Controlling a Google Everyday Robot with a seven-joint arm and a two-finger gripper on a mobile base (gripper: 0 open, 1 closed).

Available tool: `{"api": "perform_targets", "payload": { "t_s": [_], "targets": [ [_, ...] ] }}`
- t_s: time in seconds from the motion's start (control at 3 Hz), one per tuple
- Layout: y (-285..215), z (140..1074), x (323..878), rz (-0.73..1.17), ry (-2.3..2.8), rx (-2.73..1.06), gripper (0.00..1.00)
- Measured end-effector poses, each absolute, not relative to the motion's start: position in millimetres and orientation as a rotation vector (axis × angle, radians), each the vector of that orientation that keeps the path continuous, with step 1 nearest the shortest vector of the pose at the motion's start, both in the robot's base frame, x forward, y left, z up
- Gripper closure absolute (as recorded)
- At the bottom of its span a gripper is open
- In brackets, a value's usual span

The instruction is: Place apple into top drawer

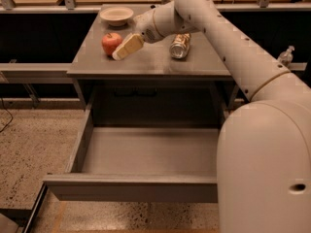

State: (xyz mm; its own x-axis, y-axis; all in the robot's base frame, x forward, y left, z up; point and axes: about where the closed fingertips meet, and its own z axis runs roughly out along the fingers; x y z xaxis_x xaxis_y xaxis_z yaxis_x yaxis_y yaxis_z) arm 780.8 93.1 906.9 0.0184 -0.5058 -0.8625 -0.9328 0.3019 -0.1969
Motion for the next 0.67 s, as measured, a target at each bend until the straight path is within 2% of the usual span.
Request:
{"api": "perform_targets", "payload": {
  "t_s": [0.67],
  "targets": [
    [130.3, 886.2, 807.5, 0.633, 1.603, -1.311, 0.00]
  ]
}}
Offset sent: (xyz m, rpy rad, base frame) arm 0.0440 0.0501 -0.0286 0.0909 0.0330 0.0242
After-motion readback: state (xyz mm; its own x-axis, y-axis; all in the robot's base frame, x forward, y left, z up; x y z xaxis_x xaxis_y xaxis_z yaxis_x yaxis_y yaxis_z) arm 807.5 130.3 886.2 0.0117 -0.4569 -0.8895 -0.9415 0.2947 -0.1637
